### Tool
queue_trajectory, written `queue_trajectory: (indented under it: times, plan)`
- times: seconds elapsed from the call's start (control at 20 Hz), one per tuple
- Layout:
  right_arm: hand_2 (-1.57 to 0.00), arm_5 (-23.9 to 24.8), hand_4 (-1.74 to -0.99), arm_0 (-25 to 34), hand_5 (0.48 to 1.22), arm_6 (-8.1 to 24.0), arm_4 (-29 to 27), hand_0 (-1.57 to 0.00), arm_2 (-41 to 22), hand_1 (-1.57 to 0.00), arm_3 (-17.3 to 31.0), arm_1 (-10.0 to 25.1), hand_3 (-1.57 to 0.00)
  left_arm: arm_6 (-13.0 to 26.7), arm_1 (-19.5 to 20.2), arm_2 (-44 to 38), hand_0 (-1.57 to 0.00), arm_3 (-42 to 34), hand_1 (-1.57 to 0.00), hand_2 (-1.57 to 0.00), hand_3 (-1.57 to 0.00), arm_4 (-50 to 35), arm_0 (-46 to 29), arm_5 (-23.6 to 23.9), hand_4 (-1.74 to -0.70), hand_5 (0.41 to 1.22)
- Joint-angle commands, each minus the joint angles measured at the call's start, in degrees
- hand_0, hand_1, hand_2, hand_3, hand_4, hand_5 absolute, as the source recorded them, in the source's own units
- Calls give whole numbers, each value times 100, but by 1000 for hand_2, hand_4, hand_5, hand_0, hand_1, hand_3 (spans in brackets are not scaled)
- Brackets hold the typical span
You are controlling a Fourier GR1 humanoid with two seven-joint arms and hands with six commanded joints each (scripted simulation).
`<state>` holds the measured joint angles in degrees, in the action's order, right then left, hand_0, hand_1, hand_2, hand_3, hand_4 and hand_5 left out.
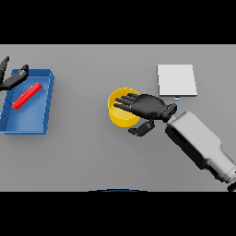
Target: Pick up the red beaker and tilt it to pour out 1 green nut into yellow bowl. Pick up the yellow bowl and place it on the metallic measuring scale.
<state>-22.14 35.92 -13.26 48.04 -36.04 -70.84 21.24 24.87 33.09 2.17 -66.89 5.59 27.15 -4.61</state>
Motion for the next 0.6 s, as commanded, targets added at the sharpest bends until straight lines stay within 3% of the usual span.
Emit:
queue_trajectory:
  times: [0.0, 0.2, 0.35, 0.55]
  plan:
    - [1, -61, -1162, 106, 667, 32, 46, 1, -56, 1, 135, -41, 1, 10, 18, -16, 1, 16, 1, 1, 1, -5, 37, -11, -806, 700]
    - [1, -288, -1177, 316, 673, 170, 195, 1, -279, 1, 447, -195, 1, 2, 23, 18, 1, -2, 1, 1, 1, 10, 64, -52, -801, 706]
    - [1, -260, -1186, 454, 684, 45, 258, 1, -355, 1, 817, -235, -8, -87, 38, 47, 1, 46, 1, 1, 1, 53, -12, -71, -797, 704]
    - [-37, -296, -1234, 493, 770, 128, 242, 1, -348, -15, 1019, -337, -77, -68, 18, 55, 1, 170, 1, 1, 1, 91, 78, -66, -789, 714]
